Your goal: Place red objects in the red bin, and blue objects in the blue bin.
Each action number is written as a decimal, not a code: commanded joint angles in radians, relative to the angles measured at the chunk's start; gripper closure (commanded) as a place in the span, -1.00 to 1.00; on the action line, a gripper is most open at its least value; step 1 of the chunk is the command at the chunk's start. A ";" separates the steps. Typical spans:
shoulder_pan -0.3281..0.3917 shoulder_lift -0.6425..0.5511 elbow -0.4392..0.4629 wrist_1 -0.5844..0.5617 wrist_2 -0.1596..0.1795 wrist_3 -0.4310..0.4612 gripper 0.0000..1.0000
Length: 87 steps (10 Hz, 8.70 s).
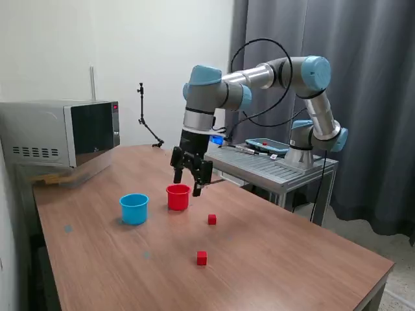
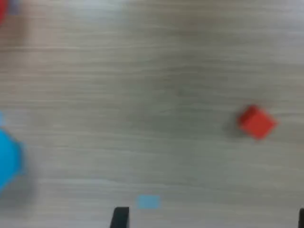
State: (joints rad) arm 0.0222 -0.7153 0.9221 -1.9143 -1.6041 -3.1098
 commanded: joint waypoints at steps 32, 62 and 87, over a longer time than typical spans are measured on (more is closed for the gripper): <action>0.104 0.183 -0.003 -0.094 0.052 0.393 -1.00; 0.082 0.203 -0.016 -0.094 0.046 0.428 -1.00; 0.082 0.226 -0.026 -0.100 0.049 0.428 1.00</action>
State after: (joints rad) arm 0.1043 -0.4894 0.8979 -2.0133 -1.5555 -2.6814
